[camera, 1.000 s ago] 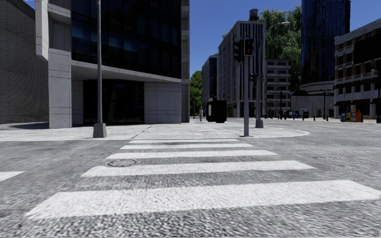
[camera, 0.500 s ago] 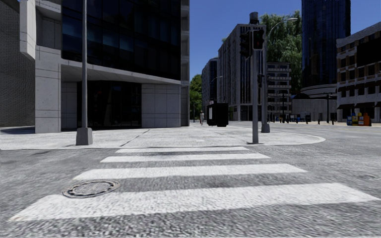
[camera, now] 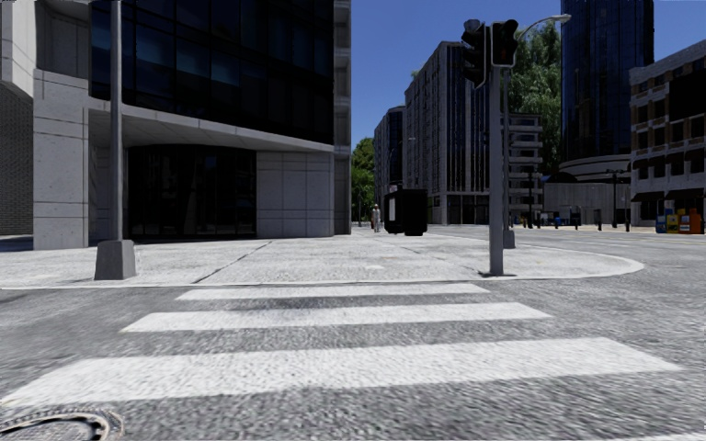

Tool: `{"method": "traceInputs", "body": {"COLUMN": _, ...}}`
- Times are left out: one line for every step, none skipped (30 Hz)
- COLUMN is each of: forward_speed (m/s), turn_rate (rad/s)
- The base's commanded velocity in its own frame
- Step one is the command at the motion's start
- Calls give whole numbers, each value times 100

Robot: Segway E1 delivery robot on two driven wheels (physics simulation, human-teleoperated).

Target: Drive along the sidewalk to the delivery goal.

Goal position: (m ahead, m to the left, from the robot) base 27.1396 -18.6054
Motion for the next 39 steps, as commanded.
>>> {"method": "traceInputs", "body": {"forward_speed": 196, "turn_rate": 0}}
{"method": "traceInputs", "body": {"forward_speed": 196, "turn_rate": 0}}
{"method": "traceInputs", "body": {"forward_speed": 196, "turn_rate": 12}}
{"method": "traceInputs", "body": {"forward_speed": 196, "turn_rate": 12}}
{"method": "traceInputs", "body": {"forward_speed": 196, "turn_rate": 28}}
{"method": "traceInputs", "body": {"forward_speed": 196, "turn_rate": 34}}
{"method": "traceInputs", "body": {"forward_speed": 196, "turn_rate": 35}}
{"method": "traceInputs", "body": {"forward_speed": 196, "turn_rate": 32}}
{"method": "traceInputs", "body": {"forward_speed": 196, "turn_rate": 9}}
{"method": "traceInputs", "body": {"forward_speed": 196, "turn_rate": 9}}
{"method": "traceInputs", "body": {"forward_speed": 196, "turn_rate": 0}}
{"method": "traceInputs", "body": {"forward_speed": 196, "turn_rate": 0}}
{"method": "traceInputs", "body": {"forward_speed": 196, "turn_rate": 0}}
{"method": "traceInputs", "body": {"forward_speed": 196, "turn_rate": 0}}
{"method": "traceInputs", "body": {"forward_speed": 196, "turn_rate": 0}}
{"method": "traceInputs", "body": {"forward_speed": 196, "turn_rate": 0}}
{"method": "traceInputs", "body": {"forward_speed": 196, "turn_rate": 0}}
{"method": "traceInputs", "body": {"forward_speed": 196, "turn_rate": 0}}
{"method": "traceInputs", "body": {"forward_speed": 196, "turn_rate": 0}}
{"method": "traceInputs", "body": {"forward_speed": 196, "turn_rate": 0}}
{"method": "traceInputs", "body": {"forward_speed": 196, "turn_rate": 0}}
{"method": "traceInputs", "body": {"forward_speed": 196, "turn_rate": 0}}
{"method": "traceInputs", "body": {"forward_speed": 196, "turn_rate": 0}}
{"method": "traceInputs", "body": {"forward_speed": 196, "turn_rate": 0}}
{"method": "traceInputs", "body": {"forward_speed": 196, "turn_rate": 0}}
{"method": "traceInputs", "body": {"forward_speed": 196, "turn_rate": 0}}
{"method": "traceInputs", "body": {"forward_speed": 196, "turn_rate": 0}}
{"method": "traceInputs", "body": {"forward_speed": 196, "turn_rate": 0}}
{"method": "traceInputs", "body": {"forward_speed": 196, "turn_rate": 0}}
{"method": "traceInputs", "body": {"forward_speed": 196, "turn_rate": 0}}
{"method": "traceInputs", "body": {"forward_speed": 196, "turn_rate": 0}}
{"method": "traceInputs", "body": {"forward_speed": 196, "turn_rate": 0}}
{"method": "traceInputs", "body": {"forward_speed": 196, "turn_rate": 0}}
{"method": "traceInputs", "body": {"forward_speed": 196, "turn_rate": 0}}
{"method": "traceInputs", "body": {"forward_speed": 196, "turn_rate": 0}}
{"method": "traceInputs", "body": {"forward_speed": 196, "turn_rate": 0}}
{"method": "traceInputs", "body": {"forward_speed": 196, "turn_rate": 0}}
{"method": "traceInputs", "body": {"forward_speed": 196, "turn_rate": 0}}
{"method": "traceInputs", "body": {"forward_speed": 196, "turn_rate": 0}}
